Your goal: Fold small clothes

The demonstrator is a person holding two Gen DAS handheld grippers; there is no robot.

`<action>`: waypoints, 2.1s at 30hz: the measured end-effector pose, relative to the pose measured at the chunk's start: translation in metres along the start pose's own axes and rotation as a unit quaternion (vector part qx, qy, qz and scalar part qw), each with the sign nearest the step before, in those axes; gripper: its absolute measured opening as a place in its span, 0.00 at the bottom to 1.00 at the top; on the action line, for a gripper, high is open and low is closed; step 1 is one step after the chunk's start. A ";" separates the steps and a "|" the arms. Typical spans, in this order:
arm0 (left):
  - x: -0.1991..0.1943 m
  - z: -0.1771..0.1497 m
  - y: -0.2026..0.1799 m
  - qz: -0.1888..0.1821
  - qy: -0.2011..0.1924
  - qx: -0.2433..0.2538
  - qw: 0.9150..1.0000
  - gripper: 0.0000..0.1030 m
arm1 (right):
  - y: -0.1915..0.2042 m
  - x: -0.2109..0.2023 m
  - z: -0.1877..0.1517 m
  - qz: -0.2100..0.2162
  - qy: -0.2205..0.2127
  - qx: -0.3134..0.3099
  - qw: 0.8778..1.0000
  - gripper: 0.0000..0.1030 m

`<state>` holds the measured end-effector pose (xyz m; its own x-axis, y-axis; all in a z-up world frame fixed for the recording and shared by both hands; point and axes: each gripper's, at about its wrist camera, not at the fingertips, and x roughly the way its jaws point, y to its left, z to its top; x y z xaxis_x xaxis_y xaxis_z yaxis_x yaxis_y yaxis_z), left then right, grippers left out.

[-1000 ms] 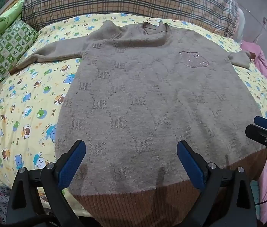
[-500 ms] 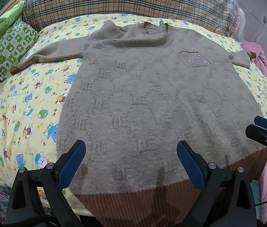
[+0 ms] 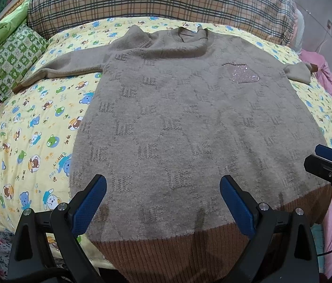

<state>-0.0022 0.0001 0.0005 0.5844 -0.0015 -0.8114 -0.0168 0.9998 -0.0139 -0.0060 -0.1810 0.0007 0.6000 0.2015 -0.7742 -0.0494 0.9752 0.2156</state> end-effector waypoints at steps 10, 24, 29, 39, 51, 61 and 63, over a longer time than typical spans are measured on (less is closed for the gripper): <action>0.001 0.000 -0.001 0.007 0.010 0.006 1.000 0.95 | 0.001 0.000 0.000 -0.001 0.001 0.000 1.000 0.97; 0.004 0.004 -0.001 0.006 0.001 0.014 1.000 0.95 | 0.003 0.001 0.001 -0.002 0.001 -0.007 1.000 0.97; 0.010 0.016 0.003 0.007 0.000 0.019 1.000 0.95 | -0.001 0.003 0.013 -0.001 0.001 -0.012 1.000 0.97; 0.033 0.055 0.015 0.004 -0.008 0.030 1.000 0.95 | -0.019 0.021 0.047 0.002 0.029 -0.008 1.000 0.97; 0.069 0.158 0.027 -0.003 -0.055 0.100 0.993 0.95 | -0.050 0.045 0.126 0.006 0.015 -0.027 0.999 0.97; 0.138 0.280 0.040 -0.006 -0.059 0.135 0.989 0.95 | -0.095 0.075 0.219 -0.006 -0.022 -0.010 1.000 0.97; 0.160 0.302 0.042 -0.016 -0.050 0.139 0.989 0.95 | -0.102 0.082 0.233 -0.009 -0.027 -0.010 1.000 0.97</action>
<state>0.3358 0.0486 0.0467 0.6591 -0.0458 -0.7507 0.2195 0.9664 0.1338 0.2343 -0.2849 0.0537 0.6430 0.1801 -0.7444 -0.0545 0.9803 0.1900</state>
